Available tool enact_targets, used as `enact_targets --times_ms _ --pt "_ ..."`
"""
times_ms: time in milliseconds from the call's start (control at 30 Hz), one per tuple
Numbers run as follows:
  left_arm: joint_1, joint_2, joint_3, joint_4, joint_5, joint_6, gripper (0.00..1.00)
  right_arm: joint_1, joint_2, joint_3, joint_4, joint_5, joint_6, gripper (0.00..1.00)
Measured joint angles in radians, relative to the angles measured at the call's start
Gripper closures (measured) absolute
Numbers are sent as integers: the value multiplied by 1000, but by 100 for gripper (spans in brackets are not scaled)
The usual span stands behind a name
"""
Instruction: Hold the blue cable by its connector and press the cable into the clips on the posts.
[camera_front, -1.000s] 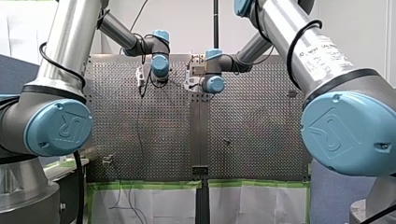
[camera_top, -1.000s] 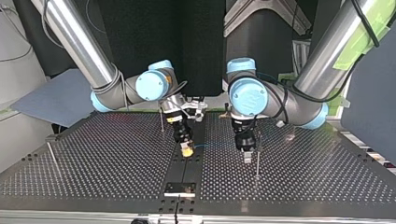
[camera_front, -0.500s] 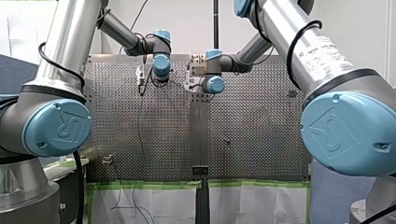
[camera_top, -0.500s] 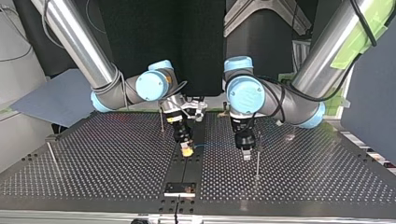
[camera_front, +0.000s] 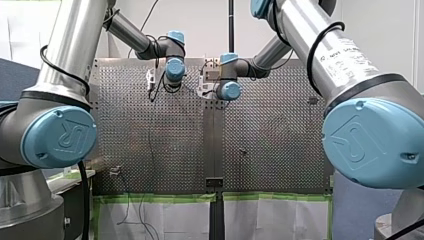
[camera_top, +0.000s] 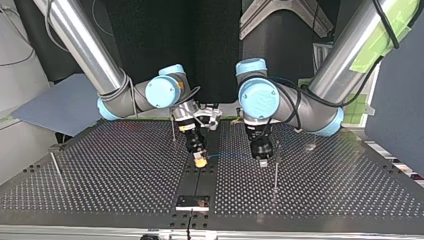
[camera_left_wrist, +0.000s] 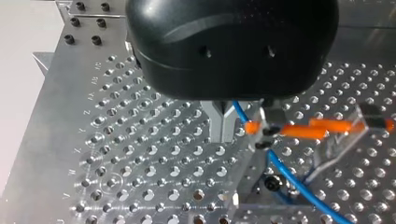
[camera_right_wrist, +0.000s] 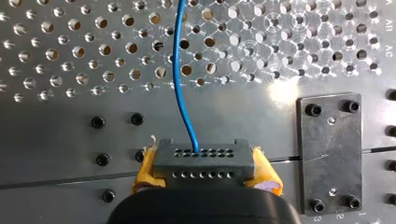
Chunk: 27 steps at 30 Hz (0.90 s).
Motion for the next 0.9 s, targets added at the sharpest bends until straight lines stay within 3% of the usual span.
enact_targets --times_ms 267,467,900 --pt "-11 -1 0 39 9 -8 100 -1 0 6 42 5 7 100" --pt "-33 -11 0 36 6 -32 100 -11 0 45 64 39 12 100" --pt "-102 -98 -1 20 2 -95 100 -42 -6 160 66 110 2 100"
